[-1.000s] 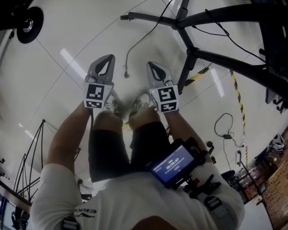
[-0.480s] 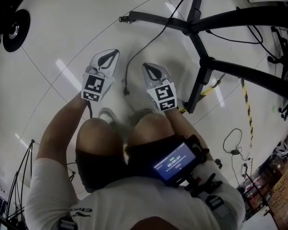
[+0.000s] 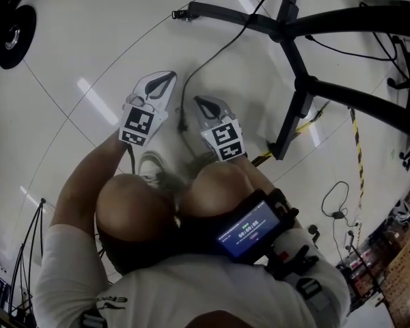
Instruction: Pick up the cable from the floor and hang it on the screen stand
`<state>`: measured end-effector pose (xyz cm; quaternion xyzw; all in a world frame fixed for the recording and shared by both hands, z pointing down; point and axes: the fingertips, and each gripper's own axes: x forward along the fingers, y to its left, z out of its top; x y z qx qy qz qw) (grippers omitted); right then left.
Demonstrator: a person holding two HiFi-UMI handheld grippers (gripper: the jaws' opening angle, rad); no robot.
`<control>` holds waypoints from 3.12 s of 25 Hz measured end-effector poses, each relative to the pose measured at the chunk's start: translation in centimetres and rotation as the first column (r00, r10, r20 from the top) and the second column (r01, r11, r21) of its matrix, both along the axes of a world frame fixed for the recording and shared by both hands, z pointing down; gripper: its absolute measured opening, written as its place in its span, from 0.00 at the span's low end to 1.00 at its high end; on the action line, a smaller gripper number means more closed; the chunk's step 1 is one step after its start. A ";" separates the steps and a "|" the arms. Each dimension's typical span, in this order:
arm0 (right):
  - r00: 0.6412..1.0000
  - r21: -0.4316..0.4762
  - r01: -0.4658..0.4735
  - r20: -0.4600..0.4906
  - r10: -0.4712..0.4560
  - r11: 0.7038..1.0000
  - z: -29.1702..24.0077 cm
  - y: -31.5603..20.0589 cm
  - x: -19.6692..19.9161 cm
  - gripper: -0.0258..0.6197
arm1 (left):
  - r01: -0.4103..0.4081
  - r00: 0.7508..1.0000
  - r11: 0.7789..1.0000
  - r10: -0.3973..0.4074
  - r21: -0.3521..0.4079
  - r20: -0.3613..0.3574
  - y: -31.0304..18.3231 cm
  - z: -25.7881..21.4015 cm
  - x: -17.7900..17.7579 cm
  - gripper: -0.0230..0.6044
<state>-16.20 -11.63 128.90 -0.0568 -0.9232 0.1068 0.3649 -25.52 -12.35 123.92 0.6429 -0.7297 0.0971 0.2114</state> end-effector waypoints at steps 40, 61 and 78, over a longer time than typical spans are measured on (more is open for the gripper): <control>0.952 -0.054 0.045 -0.301 -0.060 0.997 3.9 3.4 3.5 0.12 | -0.089 0.995 0.990 0.093 -0.106 0.025 1.2 2.8 2.4 0.04; 0.985 0.005 -0.084 -0.152 0.084 0.996 -23.5 -6.2 0.6 0.12 | -0.144 0.986 0.988 0.148 -0.052 0.080 -5.4 -20.8 2.1 0.04; 0.995 0.196 -0.099 0.042 0.093 0.976 -59.9 -11.8 -1.3 0.12 | -0.135 0.975 0.987 0.118 0.082 0.189 -9.9 -54.8 0.6 0.04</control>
